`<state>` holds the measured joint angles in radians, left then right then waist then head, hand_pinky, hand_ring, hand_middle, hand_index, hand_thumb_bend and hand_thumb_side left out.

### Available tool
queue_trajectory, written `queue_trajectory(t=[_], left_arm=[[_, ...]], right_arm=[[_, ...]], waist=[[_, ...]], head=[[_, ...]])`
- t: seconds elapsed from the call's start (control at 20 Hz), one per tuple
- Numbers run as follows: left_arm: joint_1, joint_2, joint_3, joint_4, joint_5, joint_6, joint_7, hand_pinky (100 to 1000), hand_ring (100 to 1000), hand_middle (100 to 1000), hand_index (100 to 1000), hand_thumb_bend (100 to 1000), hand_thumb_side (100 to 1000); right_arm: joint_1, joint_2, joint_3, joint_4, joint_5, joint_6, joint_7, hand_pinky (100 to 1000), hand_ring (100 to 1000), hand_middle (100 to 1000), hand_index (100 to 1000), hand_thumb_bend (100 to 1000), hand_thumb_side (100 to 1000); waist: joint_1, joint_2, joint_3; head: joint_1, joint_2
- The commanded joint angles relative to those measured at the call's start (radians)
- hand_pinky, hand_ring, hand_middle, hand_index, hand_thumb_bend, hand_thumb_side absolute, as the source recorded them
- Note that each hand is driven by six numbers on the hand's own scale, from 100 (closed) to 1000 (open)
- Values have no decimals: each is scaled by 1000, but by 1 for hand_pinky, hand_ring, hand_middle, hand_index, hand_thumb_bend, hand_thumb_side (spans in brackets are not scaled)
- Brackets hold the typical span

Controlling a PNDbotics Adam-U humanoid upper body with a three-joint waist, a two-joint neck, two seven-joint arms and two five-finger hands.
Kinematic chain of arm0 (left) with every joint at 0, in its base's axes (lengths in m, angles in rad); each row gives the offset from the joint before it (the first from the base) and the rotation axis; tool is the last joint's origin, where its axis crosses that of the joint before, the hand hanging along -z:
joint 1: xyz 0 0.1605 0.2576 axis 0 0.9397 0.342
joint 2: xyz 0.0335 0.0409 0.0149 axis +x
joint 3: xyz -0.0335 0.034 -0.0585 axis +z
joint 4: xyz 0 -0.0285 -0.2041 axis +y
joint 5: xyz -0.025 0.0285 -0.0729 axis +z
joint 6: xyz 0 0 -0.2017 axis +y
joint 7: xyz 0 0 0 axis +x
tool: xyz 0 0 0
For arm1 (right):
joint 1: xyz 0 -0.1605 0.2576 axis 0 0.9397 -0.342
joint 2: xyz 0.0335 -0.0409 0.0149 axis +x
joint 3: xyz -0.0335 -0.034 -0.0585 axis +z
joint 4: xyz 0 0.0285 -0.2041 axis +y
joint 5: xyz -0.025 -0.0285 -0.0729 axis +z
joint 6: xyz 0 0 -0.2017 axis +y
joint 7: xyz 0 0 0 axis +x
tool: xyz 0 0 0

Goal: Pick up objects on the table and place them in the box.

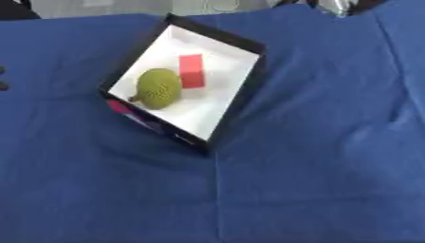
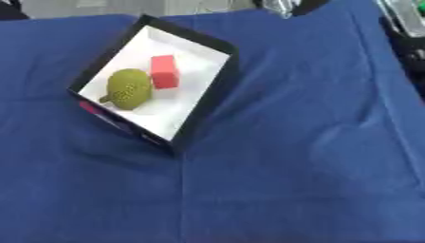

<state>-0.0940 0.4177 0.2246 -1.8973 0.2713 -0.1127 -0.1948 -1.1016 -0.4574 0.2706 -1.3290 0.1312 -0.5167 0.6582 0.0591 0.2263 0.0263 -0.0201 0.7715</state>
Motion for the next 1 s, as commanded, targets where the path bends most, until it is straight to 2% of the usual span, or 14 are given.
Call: queue_trajectory(t=[0.05, 0.25, 0.5, 0.7, 0.85, 1.0], left_arm=[[-6, 9, 10, -22, 7, -1, 20, 610, 686, 683, 725, 100, 619], [-9, 6, 14, -26, 9, 2, 44, 611, 687, 688, 729, 100, 620], [-10, 6, 16, -29, 12, 4, 69, 611, 687, 687, 726, 100, 619], [-13, 5, 11, -32, 13, 6, 66, 611, 687, 687, 726, 100, 618], [-15, 6, 10, -32, 13, 6, 65, 611, 687, 688, 726, 100, 617], [-18, 7, 10, -33, 14, 3, 71, 611, 687, 688, 725, 100, 616]], right_arm=[[-52, 107, -23, 68, 108, -78, 48, 757, 383, 413, 599, 100, 250], [-79, 217, -41, 211, 289, -145, 12, 756, 392, 421, 601, 100, 287], [-79, 312, -83, 343, 504, -201, -89, 759, 392, 421, 602, 100, 291], [-77, 363, -112, 412, 654, -211, -180, 757, 404, 427, 605, 100, 307], [-81, 381, -119, 451, 752, -231, -244, 763, 479, 458, 639, 100, 362], [-86, 393, -122, 487, 840, -255, -296, 770, 502, 480, 663, 114, 405]], waist=[[-2, -33, 9], [-5, -34, 32], [-10, -34, 58], [-12, -31, 70], [-14, -29, 75], [-14, -28, 75]], head=[[-8, -1], [-26, -1], [-47, -1], [-55, -1], [-58, -1], [-60, -1]])
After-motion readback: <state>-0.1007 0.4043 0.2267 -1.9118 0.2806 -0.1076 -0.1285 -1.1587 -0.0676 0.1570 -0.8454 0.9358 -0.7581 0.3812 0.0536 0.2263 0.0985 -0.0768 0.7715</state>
